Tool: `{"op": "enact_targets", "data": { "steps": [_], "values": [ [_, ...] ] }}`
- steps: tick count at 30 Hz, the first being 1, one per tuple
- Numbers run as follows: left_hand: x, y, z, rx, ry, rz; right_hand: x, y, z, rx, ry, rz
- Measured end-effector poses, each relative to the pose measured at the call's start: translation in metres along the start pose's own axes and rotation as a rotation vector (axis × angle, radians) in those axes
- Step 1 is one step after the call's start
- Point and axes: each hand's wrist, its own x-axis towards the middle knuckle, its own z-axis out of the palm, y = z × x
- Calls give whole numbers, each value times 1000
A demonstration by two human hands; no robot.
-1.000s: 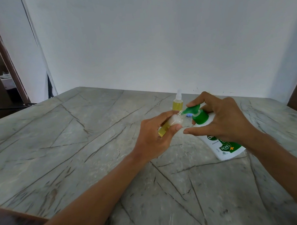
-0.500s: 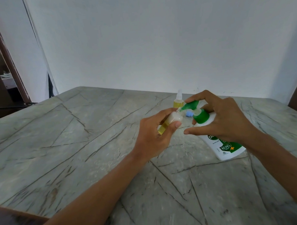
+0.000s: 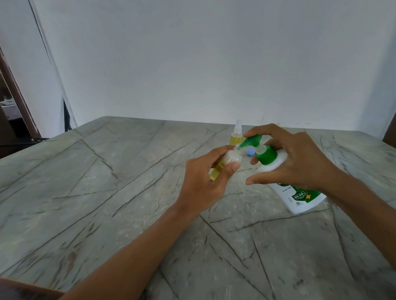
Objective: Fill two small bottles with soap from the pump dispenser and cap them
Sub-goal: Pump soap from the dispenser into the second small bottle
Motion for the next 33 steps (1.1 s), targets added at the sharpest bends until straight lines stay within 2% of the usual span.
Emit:
{"op": "enact_targets", "data": {
  "steps": [33],
  "values": [
    [0, 2, 0, 59, -18, 82, 0, 5, 5, -47, 80, -14]
  ]
}}
